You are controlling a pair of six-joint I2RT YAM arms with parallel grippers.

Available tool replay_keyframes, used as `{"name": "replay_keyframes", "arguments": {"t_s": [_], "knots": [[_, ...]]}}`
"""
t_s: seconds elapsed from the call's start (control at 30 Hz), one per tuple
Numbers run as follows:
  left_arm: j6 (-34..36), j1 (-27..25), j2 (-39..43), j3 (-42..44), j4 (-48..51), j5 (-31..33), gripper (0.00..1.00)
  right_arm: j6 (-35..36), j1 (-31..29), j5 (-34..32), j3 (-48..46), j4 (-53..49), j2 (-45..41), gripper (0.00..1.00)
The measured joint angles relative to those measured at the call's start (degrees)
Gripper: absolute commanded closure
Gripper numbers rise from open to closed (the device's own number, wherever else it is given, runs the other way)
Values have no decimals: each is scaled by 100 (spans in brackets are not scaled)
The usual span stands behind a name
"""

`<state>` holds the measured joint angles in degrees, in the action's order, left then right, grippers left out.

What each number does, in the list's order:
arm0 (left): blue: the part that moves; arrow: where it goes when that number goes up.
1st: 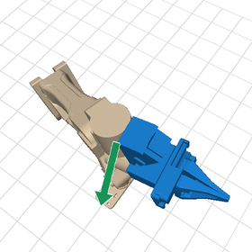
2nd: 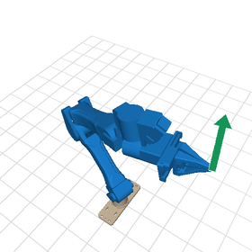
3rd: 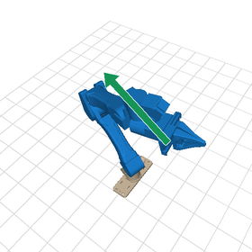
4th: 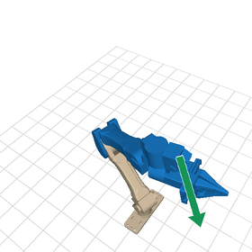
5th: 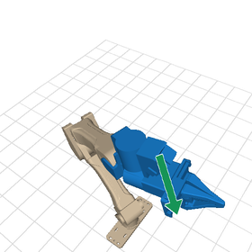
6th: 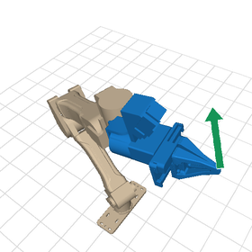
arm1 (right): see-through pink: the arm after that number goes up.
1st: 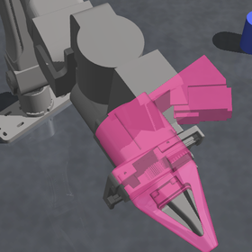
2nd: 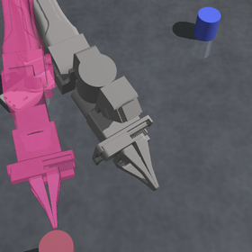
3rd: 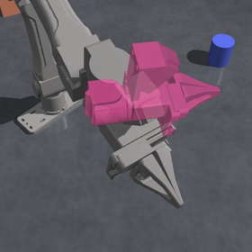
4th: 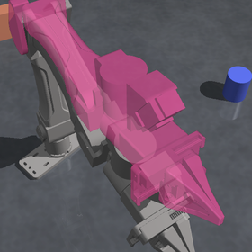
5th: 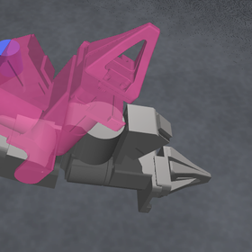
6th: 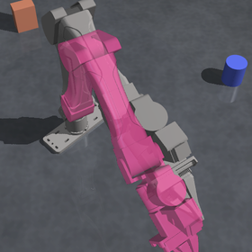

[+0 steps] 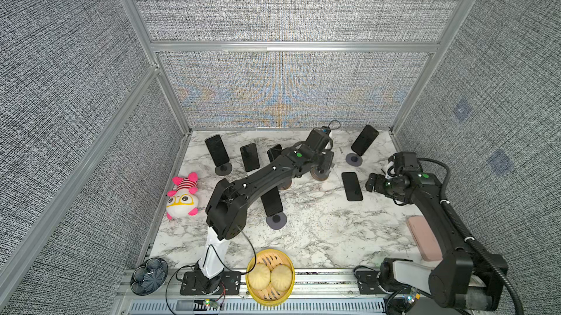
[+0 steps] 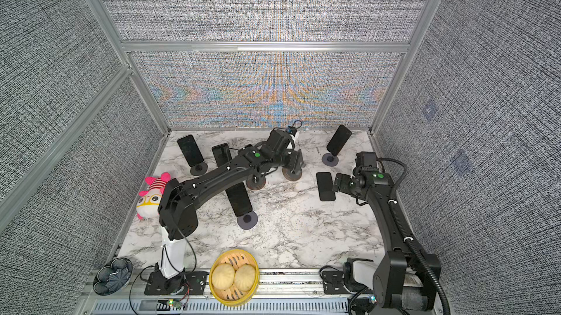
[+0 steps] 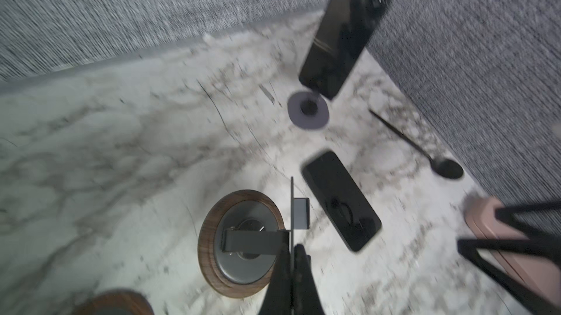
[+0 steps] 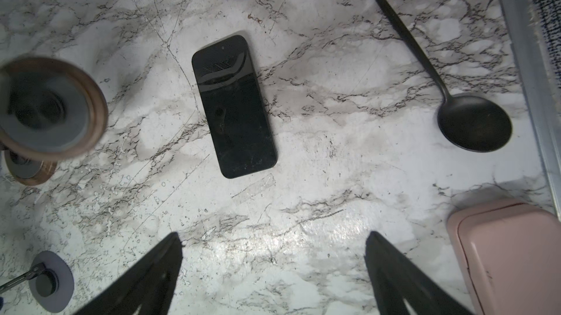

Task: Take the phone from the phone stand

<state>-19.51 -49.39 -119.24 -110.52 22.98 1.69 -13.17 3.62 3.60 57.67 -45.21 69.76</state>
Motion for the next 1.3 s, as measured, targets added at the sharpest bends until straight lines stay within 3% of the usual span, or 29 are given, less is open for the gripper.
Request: {"name": "replay_keyframes", "arguments": {"t_s": [0.27, 0.47, 0.97, 1.3], "knots": [[267, 442, -1071, -1375, -85, -37, 100, -20, -70, -13, -11, -122, -258, 6], [170, 610, -1530, -1825, -214, -214, 100, -17, -87, -22, -219, -210, -295, 6], [-566, 828, -1867, -1652, -422, -1086, 100, -11, -103, -79, -256, -210, -251, 6], [-758, 870, -2031, -1606, -575, -1217, 100, -11, -111, -122, -256, -210, -249, 6]]}}
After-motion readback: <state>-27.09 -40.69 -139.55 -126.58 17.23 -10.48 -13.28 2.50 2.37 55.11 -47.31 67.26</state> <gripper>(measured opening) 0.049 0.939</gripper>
